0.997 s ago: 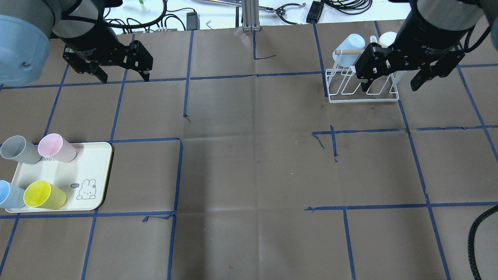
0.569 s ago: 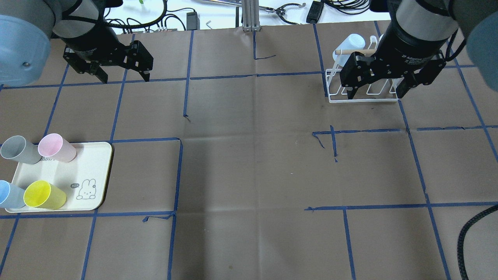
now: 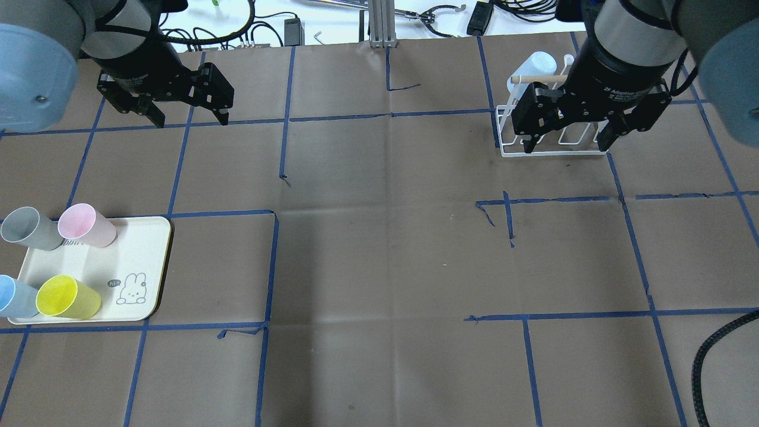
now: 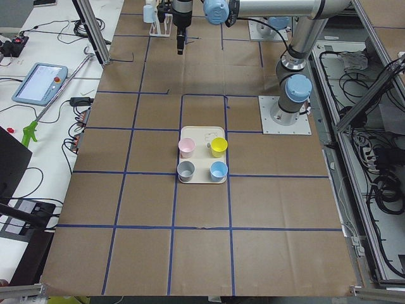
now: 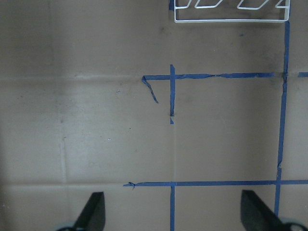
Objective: Transfer IKEA cup to right arm and place on rack
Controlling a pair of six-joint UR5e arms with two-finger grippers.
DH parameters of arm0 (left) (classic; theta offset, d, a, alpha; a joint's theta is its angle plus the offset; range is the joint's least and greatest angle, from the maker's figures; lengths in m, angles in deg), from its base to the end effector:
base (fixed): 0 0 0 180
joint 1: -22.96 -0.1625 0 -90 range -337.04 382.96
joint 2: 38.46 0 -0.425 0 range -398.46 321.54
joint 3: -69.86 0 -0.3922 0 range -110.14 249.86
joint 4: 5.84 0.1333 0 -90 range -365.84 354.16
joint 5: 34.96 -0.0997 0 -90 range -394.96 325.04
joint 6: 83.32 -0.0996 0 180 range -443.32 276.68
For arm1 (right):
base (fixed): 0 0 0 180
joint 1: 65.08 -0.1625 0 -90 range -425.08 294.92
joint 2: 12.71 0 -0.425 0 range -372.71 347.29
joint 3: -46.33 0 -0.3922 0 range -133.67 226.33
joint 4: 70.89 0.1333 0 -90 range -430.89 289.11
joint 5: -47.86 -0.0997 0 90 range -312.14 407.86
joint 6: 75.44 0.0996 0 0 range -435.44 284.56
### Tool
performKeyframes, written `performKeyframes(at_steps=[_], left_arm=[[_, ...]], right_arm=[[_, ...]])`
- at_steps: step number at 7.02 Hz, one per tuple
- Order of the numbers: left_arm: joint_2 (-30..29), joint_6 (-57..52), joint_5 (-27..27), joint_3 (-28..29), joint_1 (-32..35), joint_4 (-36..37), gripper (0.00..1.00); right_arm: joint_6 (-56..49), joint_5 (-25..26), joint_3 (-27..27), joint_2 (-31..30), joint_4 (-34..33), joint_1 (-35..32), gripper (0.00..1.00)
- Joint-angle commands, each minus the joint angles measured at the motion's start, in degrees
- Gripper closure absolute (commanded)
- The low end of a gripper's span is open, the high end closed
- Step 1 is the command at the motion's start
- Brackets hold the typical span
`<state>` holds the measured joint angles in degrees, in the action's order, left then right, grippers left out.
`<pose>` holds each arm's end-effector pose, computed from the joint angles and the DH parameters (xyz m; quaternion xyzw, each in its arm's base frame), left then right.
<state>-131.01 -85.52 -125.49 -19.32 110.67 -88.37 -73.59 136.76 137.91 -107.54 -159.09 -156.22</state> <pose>-0.1115 -0.5250 0.4861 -0.0010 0.9987 -0.0499 0.0066 0.1443 -0.4552 0.5112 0.0061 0.9999 -0.0124 0.0099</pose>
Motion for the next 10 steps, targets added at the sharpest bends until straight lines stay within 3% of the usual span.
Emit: performKeyframes(at_steps=[1, 10], left_arm=[[0.0, 0.0, 0.0, -0.04, 0.0, 0.0, 0.0], [0.0, 0.0, 0.0, -0.04, 0.0, 0.09, 0.0]], right_arm=[[0.0, 0.04, -0.09, 0.35, -0.04, 0.0, 0.0], [0.09, 0.04, -0.79, 1.05, -1.8, 0.0, 0.0]])
